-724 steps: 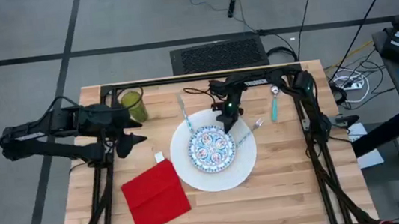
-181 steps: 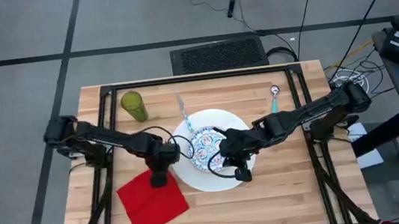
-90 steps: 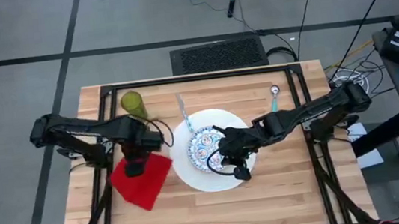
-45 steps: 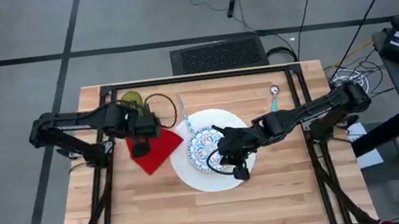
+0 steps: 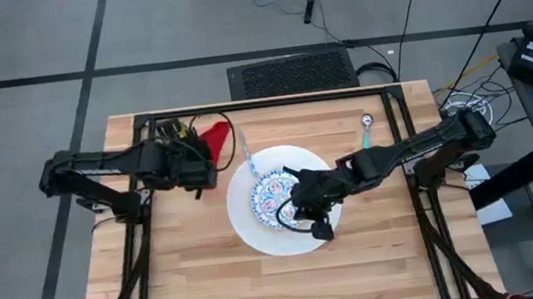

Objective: Set table place
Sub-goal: Fold the red table napkin

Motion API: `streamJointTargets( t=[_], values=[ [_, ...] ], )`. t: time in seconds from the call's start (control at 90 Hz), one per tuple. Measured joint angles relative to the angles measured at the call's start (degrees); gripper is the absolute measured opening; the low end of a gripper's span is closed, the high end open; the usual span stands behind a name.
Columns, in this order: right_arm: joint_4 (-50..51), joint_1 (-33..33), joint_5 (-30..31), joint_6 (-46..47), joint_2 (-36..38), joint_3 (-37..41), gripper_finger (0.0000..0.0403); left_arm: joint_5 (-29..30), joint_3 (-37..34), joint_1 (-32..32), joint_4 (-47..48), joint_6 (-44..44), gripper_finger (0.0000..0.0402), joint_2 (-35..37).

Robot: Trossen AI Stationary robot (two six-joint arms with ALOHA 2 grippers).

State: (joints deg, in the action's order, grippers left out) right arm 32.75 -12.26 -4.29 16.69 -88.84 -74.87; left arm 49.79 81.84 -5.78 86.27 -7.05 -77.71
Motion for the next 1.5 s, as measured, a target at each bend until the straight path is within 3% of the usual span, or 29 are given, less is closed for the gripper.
streamJointTargets(
  t=[0.211, 0.322, 0.367, 0.422, 0.556, 0.678, 0.744, 0.889, 1.044, 1.3, 1.5],
  values=[
    [0.0, 1.3, -0.1, -0.3, 0.0, 0.0, 0.0000, 5.9, 0.0, 0.5, 0.3, 10.5, 0.0000, 0.0],
    [0.0, 1.4, -0.1, -0.4, 0.0, 0.0, 0.0000, 13.4, 0.0, 0.5, 0.7, 16.6, 0.0000, 0.0],
    [0.0, 1.4, -0.2, -0.5, 0.0, 0.0, 0.0000, 13.2, 0.4, 0.5, 1.0, 17.7, 0.0000, 0.0],
    [0.0, 1.4, -0.2, -0.5, 0.0, 0.0, 0.0000, 7.3, 1.4, 0.4, 0.6, 16.5, 0.0000, 0.0],
    [0.2, 1.3, -0.3, -0.5, 0.0, 0.0, 0.0000, -19.1, 1.0, -1.9, -4.0, 3.1, 0.0000, 0.1],
    [0.5, 1.3, -0.3, -0.8, 0.0, 0.0, 0.0000, -40.3, -3.0, -6.4, -10.7, -2.4, 0.0000, 0.0],
    [0.5, 1.3, -0.3, -1.4, 0.0, 0.0, 0.0000, -47.8, -6.7, -9.1, -14.7, -5.8, 0.0000, -0.1],
    [0.5, 1.3, -0.3, -1.9, 0.0, 0.0, 0.0000, -51.6, -15.2, -14.3, -18.5, -12.7, 0.0000, -1.5],
    [0.5, 1.3, -0.3, -2.6, 0.0, 0.0, 0.0000, -53.5, -19.1, -16.8, -22.9, -18.6, 0.0000, -1.8],
    [0.5, 1.3, -0.5, -3.8, 0.0, 0.0, 0.0000, -73.3, -19.4, -19.6, -27.3, -21.5, 0.0000, -1.8],
    [0.5, 1.3, -0.5, -5.8, 0.0, 0.0, 0.0000, -72.9, -19.5, -20.2, -27.6, -28.4, 0.0000, -2.6]
  ],
)
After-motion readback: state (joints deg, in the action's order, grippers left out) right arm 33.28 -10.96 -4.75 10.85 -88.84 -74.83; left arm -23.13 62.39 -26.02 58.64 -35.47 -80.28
